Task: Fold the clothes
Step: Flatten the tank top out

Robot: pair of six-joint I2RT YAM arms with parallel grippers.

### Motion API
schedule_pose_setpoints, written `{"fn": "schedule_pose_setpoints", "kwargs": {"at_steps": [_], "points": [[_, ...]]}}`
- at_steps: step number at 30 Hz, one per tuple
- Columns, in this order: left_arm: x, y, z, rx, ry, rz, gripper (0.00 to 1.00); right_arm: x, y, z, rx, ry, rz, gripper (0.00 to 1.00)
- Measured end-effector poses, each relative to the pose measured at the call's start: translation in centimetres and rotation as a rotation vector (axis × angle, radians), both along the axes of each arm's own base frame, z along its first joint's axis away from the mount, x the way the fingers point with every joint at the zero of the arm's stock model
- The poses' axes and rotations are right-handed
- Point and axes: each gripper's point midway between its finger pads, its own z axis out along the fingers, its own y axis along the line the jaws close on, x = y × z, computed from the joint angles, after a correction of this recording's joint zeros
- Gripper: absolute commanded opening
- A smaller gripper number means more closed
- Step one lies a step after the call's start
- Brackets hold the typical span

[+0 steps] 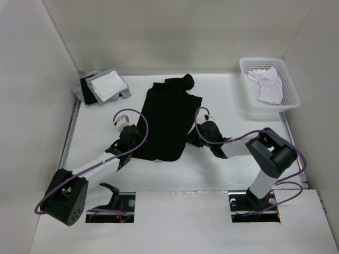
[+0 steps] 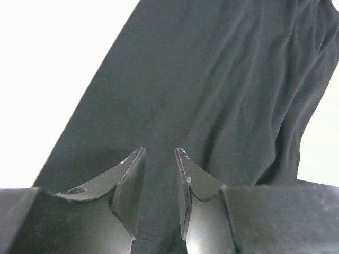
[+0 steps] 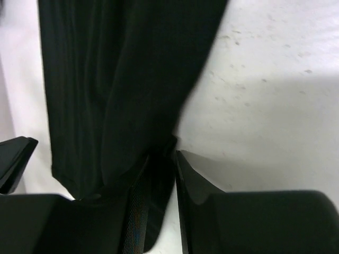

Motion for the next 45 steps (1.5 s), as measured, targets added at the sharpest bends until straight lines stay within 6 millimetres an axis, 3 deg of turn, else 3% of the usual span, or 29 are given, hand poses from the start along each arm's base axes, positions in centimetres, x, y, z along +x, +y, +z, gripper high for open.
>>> {"fn": "schedule_pose_setpoints", "kwargs": {"at_steps": [1, 3, 4, 9, 11, 13, 17, 19, 21, 23, 25, 29, 33, 38, 45], "points": [[0.1, 0.2, 0.1, -0.005, -0.002, 0.005, 0.27, 0.1, 0.2, 0.0, 0.009, -0.002, 0.000, 0.25], [0.3, 0.5, 0.3, -0.014, -0.009, 0.014, 0.27, 0.4, 0.5, -0.1, 0.023, -0.006, -0.001, 0.03], [0.4, 0.6, 0.3, -0.016, -0.011, 0.016, 0.27, 0.4, 0.6, -0.3, 0.025, 0.001, -0.005, 0.00], [0.5, 1.0, -0.1, -0.023, -0.010, 0.025, 0.27, -1.0, -0.8, 0.1, 0.019, 0.017, -0.051, 0.00], [0.5, 1.2, -0.7, -0.021, 0.004, 0.027, 0.26, -2.9, -1.9, 1.8, 0.008, 0.009, -0.075, 0.00], [0.2, 1.3, -1.7, -0.014, 0.029, 0.028, 0.25, -4.9, -2.0, 4.9, 0.021, -0.028, -0.083, 0.00], [-0.8, 1.8, -3.0, -0.009, 0.063, 0.033, 0.25, -10.4, -0.4, 11.2, 0.093, -0.078, -0.051, 0.09], [-1.3, 2.0, -3.1, -0.018, 0.062, 0.037, 0.24, -13.6, 0.0, 12.3, 0.109, -0.046, -0.027, 0.14], [-1.5, 2.1, -2.3, -0.032, 0.042, 0.040, 0.25, -16.3, -0.3, 11.7, 0.084, 0.003, -0.012, 0.21], [-1.5, 2.3, -0.9, -0.051, 0.002, 0.045, 0.25, -18.7, -1.0, 9.9, 0.017, 0.058, 0.005, 0.31], [-1.4, 2.6, 0.7, -0.069, -0.045, 0.053, 0.26, -20.2, -2.5, 8.1, -0.076, 0.093, 0.009, 0.35], [-1.5, 4.3, 2.6, -0.070, -0.097, 0.095, 0.27, -19.1, -5.3, 7.2, -0.193, 0.079, -0.061, 0.39], [-1.8, 6.5, 2.4, -0.040, -0.084, 0.148, 0.29, -14.7, -6.7, 7.5, -0.257, 0.014, -0.142, 0.42], [-3.1, 7.6, 0.1, -0.006, -0.012, 0.164, 0.30, -9.4, -5.4, 6.8, -0.276, -0.028, -0.134, 0.42], [-4.3, 7.8, -2.8, 0.022, 0.098, 0.153, 0.33, -8.6, -2.4, 4.7, -0.272, -0.026, 0.007, 0.43]]}}
